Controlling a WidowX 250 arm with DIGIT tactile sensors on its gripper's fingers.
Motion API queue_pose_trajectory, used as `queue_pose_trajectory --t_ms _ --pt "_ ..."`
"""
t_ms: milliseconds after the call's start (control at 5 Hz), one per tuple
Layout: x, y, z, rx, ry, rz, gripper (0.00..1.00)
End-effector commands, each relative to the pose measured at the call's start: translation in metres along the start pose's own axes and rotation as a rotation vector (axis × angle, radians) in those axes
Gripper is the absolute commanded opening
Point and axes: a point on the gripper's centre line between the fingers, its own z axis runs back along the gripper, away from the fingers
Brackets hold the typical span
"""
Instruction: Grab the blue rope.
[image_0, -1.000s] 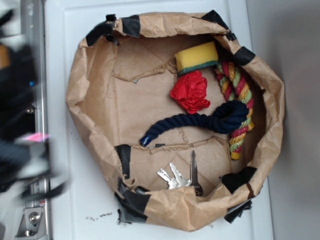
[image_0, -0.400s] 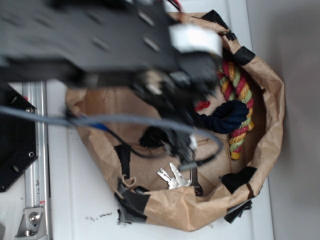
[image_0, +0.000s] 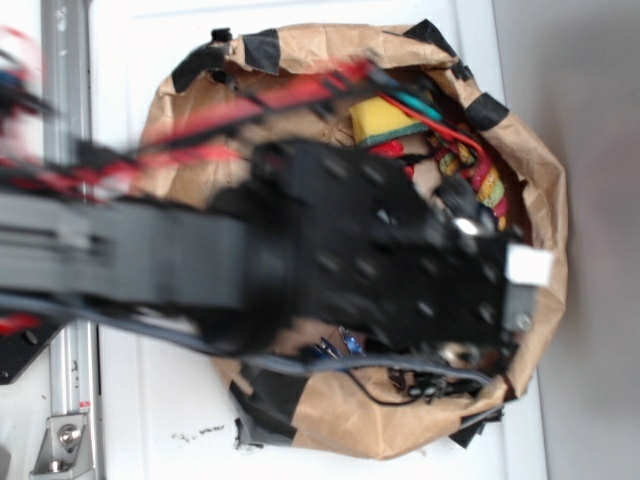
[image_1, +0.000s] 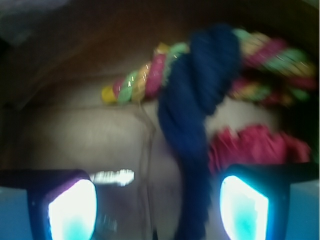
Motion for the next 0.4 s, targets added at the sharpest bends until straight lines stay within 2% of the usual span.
queue_pose_trajectory --t_ms 0,200 --pt "0.0309 0.0225 -0.0208 0.085 0.014 0.043 0.0" --pt "0.0231 0.0291 -0.0191 0.109 0.022 0.054 0.0"
